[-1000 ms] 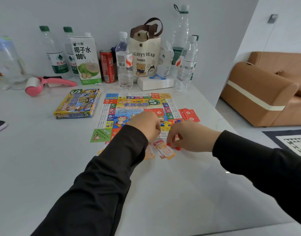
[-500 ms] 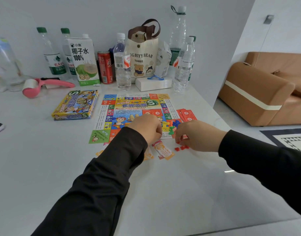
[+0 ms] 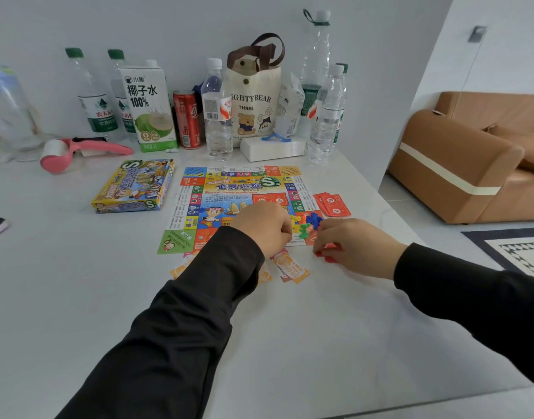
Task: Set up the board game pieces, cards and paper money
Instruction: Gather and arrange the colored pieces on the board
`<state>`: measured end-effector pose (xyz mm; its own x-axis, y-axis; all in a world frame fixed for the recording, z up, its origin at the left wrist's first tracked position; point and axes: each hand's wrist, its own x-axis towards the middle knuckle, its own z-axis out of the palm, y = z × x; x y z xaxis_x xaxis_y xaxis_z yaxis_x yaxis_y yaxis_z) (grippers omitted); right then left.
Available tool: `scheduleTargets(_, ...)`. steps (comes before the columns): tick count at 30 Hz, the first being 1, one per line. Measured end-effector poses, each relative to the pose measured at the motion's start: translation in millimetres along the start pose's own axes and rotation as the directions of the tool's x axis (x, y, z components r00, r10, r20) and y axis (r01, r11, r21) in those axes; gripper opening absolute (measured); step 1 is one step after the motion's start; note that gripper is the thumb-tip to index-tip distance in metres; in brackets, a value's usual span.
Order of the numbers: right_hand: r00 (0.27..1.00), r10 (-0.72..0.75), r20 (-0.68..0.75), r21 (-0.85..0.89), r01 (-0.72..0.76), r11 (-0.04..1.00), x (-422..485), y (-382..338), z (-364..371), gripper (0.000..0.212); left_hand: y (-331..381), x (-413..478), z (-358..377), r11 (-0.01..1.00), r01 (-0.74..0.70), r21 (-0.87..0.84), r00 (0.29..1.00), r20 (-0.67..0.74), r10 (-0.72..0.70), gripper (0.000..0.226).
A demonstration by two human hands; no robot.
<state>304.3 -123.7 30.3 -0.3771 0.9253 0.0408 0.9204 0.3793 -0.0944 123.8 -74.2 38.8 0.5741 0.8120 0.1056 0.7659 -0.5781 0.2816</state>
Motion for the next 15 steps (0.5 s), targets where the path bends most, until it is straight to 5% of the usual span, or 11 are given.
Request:
scheduleTargets(4,0.997,0.039,-0.062,0.006,-0.039,0.999,-2.2,7.7,-6.8,0.016,6.3,-1.1,2.3,0.999,-0.033,-0.011,0.999,-0.026,0.033,0.020)
scheduleTargets(11,0.977,0.144,0.155,-0.086,-0.132,0.987,0.1,11.7,-20.6,0.022,22.7,-1.8,15.5,0.990,-0.116,-0.075,0.980,0.155,0.127,0.019)
scheduleTargets(15,0.974,0.174,0.144,-0.100,-0.161,0.982,3.9,13.2,-19.0,0.018,23.1,-1.6,20.4,0.989,-0.132,-0.062,0.979,0.149,0.140,0.022)
